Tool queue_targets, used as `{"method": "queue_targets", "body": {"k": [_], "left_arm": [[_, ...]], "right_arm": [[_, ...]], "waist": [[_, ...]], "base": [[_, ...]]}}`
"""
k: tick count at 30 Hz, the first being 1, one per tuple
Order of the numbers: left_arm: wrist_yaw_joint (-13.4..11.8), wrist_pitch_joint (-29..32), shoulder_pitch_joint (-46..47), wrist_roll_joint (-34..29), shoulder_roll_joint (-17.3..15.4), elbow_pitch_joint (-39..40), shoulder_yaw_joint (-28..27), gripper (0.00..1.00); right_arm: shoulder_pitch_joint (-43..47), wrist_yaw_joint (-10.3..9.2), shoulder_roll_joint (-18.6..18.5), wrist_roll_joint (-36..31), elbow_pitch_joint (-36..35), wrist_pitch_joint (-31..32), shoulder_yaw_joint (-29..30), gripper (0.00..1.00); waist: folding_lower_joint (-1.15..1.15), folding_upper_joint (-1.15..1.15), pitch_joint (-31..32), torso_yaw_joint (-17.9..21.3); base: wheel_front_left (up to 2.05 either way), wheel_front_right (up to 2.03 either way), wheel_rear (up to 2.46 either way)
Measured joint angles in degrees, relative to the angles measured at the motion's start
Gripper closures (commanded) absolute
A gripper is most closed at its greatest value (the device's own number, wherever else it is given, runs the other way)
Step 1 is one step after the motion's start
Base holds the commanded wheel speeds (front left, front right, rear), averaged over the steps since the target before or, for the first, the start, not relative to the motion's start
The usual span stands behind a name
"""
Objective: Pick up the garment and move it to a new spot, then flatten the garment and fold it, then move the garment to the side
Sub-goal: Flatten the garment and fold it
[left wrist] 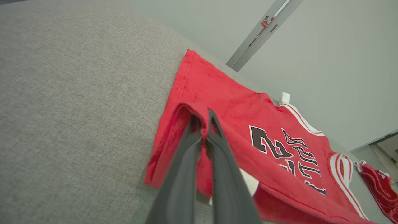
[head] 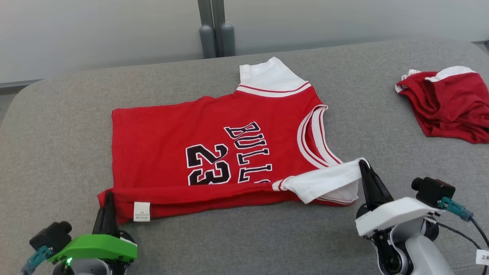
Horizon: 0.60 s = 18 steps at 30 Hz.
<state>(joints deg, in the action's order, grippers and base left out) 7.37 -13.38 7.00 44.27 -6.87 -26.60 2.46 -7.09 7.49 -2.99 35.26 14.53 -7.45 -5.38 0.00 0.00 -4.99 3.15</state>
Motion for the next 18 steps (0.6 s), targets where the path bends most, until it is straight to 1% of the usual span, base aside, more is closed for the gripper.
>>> {"method": "queue_targets", "body": {"k": [7,14,16,18], "left_arm": [[-0.2,-0.2,6.1,0.0,0.0,-7.5,0.2,1.00],[-0.2,-0.8,9.8,-0.1,0.3,-11.0,0.5,1.00],[-0.2,-1.1,10.6,-0.5,0.5,-11.5,0.7,0.88],[-0.2,-1.2,11.1,-0.7,0.7,-11.7,0.9,0.85]], "right_arm": [[-8.9,0.00,0.1,-0.5,9.4,-1.2,-1.5,1.00],[-16.2,0.00,0.1,-1.0,18.2,-2.8,-3.9,1.00],[-18.4,0.00,0.1,-1.1,21.0,-3.3,-4.6,1.00],[-20.3,0.00,0.1,-1.1,23.6,-3.7,-5.0,1.00]], "waist": [[0.00,0.00,-3.2,0.0],[0.00,0.00,-5.9,-0.3],[0.00,0.00,-6.4,-0.6],[0.00,0.00,-6.6,-1.0]], "base": [[0.00,0.00,0.00],[0.00,0.00,0.00],[0.00,0.00,0.00],[0.00,0.00,0.00]]}}
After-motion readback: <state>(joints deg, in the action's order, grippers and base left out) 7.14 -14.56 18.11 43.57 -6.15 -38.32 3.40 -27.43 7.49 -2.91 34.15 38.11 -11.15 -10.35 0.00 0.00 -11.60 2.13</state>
